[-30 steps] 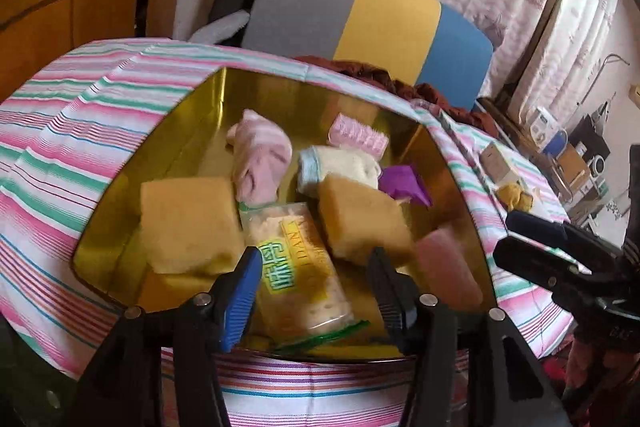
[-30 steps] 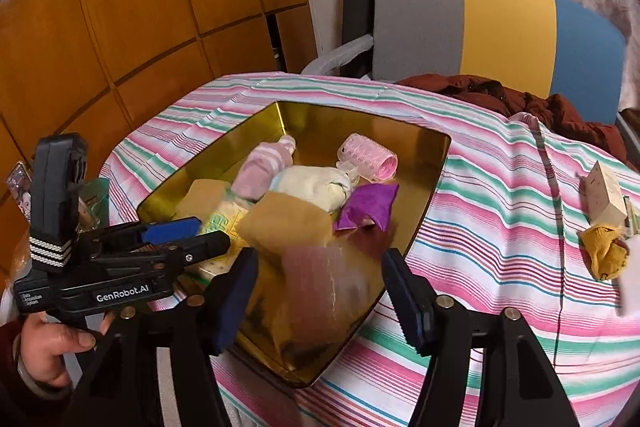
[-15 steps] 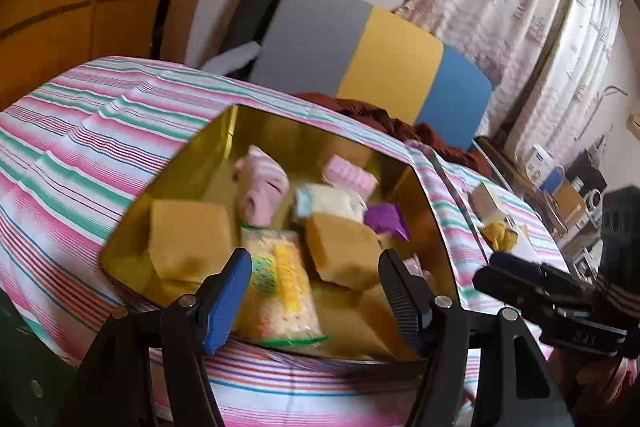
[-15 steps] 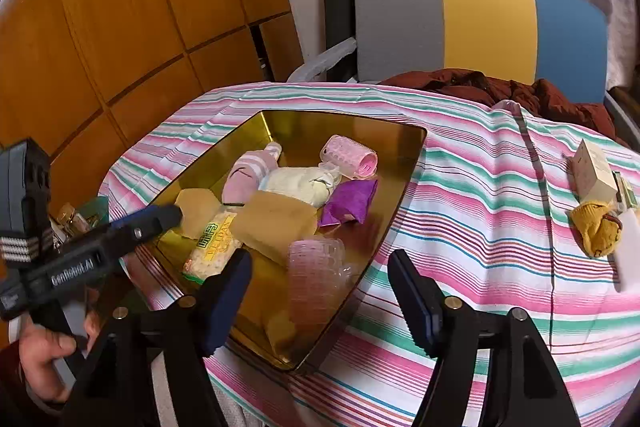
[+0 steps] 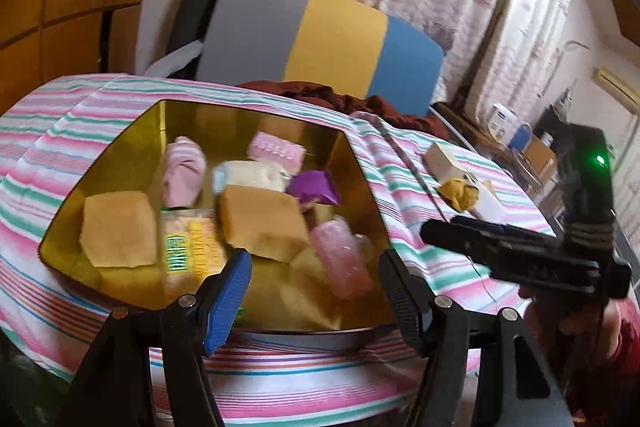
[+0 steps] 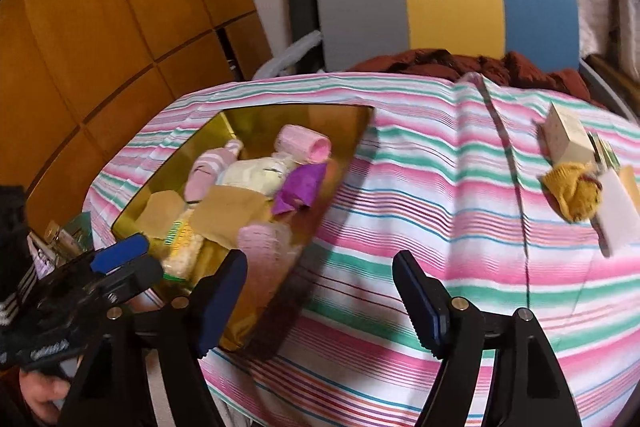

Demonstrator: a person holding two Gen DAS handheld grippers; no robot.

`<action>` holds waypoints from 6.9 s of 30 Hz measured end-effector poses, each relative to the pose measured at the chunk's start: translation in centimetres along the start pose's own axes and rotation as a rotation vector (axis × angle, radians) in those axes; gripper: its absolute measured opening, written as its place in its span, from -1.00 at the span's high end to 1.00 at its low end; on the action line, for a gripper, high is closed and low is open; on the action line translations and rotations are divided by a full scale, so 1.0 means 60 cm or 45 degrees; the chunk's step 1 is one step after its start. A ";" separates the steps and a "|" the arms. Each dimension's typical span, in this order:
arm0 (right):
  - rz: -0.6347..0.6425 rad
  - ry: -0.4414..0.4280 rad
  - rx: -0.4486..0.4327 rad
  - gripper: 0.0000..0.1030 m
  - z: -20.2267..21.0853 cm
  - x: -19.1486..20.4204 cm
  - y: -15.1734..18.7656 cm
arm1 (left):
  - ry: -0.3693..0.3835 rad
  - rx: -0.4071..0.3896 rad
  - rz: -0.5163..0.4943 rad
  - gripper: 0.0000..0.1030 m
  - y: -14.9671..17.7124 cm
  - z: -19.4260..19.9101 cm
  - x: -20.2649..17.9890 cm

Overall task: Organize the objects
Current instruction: 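Move both open tools from the tray back toward the remaining items, then grasp the white sponge with the right tool, then grasp the yellow knit ball with the left tool while the right tool holds the sponge, then carry the knit ball and white sponge over the gold tray and release both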

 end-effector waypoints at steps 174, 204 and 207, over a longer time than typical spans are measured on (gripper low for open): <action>-0.003 -0.302 0.251 -0.17 -0.198 0.089 -0.141 | -0.305 0.041 0.291 0.19 -0.121 -0.113 0.258; -0.025 -0.243 0.216 -0.51 -0.171 0.097 -0.122 | -0.315 0.038 0.347 -0.43 -0.072 -0.070 0.197; -0.029 -0.235 0.211 -0.51 -0.156 0.087 -0.113 | -0.293 0.056 0.326 -0.43 -0.061 -0.070 0.176</action>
Point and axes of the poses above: each gripper's, at about its wrist camera, not at the fingertips, and z roughly against the way its jaws point, x to its left, y to its underside, the point moved 8 cm from there along -z, roughly the way its jaws point, and after that the axes turned 9 degrees about -x, right-handed, at the moved point
